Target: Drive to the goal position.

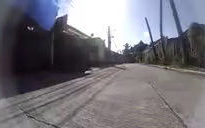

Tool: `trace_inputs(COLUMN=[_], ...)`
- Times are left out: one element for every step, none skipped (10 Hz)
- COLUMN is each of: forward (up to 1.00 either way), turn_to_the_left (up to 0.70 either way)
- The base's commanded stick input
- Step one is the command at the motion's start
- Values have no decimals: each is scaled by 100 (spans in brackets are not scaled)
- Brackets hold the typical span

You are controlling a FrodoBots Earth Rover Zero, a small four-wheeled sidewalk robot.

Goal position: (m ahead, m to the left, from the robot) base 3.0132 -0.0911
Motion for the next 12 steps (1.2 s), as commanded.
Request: trace_inputs(forward=[85,85,85,85,85,85,85,85,85,85,85,85], turn_to_the_left=[0,0,0,0,0,0,0,0,0,0,0,0])
